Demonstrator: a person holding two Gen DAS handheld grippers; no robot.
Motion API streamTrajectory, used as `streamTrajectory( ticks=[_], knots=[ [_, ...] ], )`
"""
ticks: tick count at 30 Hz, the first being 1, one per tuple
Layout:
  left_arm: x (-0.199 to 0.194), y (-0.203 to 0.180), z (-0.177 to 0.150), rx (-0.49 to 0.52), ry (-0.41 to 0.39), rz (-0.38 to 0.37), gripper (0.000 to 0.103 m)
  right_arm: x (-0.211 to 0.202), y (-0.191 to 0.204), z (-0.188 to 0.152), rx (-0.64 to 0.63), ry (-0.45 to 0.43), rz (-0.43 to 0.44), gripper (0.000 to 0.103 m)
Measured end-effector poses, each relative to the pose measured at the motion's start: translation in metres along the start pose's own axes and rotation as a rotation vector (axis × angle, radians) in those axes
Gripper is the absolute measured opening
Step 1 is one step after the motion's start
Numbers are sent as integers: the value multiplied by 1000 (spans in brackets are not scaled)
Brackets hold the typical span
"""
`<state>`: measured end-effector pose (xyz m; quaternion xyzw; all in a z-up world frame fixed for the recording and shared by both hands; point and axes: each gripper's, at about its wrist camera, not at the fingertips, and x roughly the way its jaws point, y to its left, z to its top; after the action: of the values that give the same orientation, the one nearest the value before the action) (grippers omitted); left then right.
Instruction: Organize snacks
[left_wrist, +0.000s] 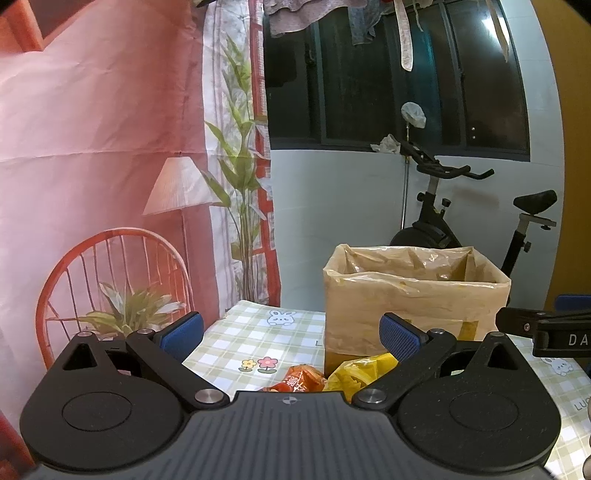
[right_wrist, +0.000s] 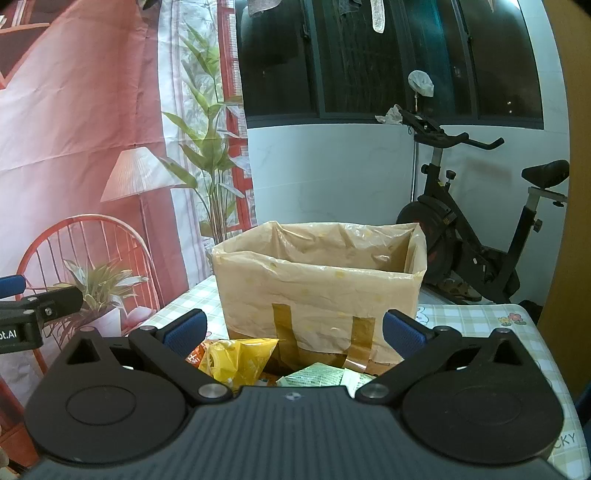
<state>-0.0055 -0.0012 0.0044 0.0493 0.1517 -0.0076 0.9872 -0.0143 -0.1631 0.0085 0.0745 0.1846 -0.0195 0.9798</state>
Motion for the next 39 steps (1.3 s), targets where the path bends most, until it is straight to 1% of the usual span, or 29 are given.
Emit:
streamTrajectory(
  ticks=[39],
  knots=[
    [0,1,-3,-12,6,4,102,1,0,-2,7,2,0,103]
  ],
)
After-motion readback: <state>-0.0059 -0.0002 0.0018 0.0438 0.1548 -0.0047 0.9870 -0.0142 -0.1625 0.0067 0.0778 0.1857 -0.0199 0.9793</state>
